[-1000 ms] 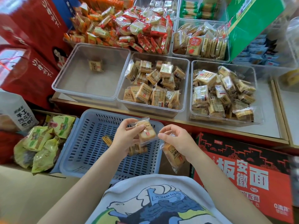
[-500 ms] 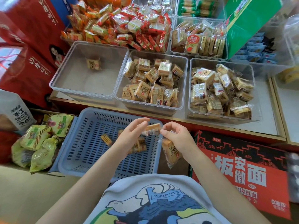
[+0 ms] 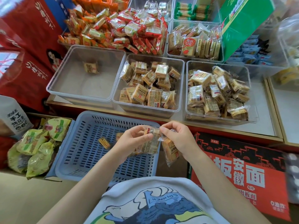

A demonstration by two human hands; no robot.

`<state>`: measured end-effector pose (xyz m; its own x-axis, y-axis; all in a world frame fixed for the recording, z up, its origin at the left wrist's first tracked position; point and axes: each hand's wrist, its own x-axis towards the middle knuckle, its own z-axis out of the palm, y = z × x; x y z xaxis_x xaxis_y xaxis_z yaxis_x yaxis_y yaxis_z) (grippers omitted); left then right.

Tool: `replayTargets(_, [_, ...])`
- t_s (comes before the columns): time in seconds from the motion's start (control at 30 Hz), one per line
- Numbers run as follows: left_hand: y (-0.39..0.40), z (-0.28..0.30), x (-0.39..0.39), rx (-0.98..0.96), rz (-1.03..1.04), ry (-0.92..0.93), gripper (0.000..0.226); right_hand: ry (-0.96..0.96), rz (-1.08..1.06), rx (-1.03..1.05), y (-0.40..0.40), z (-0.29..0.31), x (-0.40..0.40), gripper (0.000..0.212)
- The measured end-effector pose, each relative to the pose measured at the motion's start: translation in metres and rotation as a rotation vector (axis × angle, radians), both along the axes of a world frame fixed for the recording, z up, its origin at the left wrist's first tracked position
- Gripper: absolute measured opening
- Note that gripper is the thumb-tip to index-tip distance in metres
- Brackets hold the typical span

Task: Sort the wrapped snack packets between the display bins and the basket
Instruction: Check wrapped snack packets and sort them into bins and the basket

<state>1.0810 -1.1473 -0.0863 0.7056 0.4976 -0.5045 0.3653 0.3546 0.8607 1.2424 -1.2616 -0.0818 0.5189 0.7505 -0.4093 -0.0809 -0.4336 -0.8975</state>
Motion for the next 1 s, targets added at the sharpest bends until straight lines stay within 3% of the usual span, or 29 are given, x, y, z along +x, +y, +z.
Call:
replayTargets(0.1, [0.0,-0.002,0.004,-0.015,0.06,0.013,0.036,-0.042,-0.007,-0.011,0.002,0.001,0.0,0.005])
replayTargets(0.23, [0.0,-0.001,0.011,0.008,0.177,0.03,0.011,-0.092,-0.016,0.003,0.004,0.004,-0.002,0.006])
replayTargets(0.3, [0.0,0.0,0.014,-0.025,0.22,0.022,0.01,-0.107,-0.036,0.01,0.005,0.004,-0.004,0.008])
replayTargets(0.43, [-0.002,0.005,0.015,-0.161,0.101,-0.036,0.03,-0.021,-0.133,-0.004,0.004,0.003,-0.003,0.008])
replayTargets(0.53, [-0.005,0.005,0.016,-0.102,-0.039,0.022,0.039,0.018,-0.216,-0.033,0.006,0.003,0.0,0.008])
replayTargets(0.7, [-0.002,0.0,0.019,0.019,0.119,0.097,0.033,0.175,-0.265,-0.136,0.013,0.003,0.002,0.015])
replayTargets(0.87, [0.002,-0.002,0.014,0.048,0.096,0.081,0.038,0.246,-0.239,-0.17,0.015,0.007,-0.004,0.022])
replayTargets(1.0, [-0.012,-0.006,0.021,0.071,-0.009,0.091,0.06,0.286,-0.288,-0.166,0.021,0.007,-0.012,0.02])
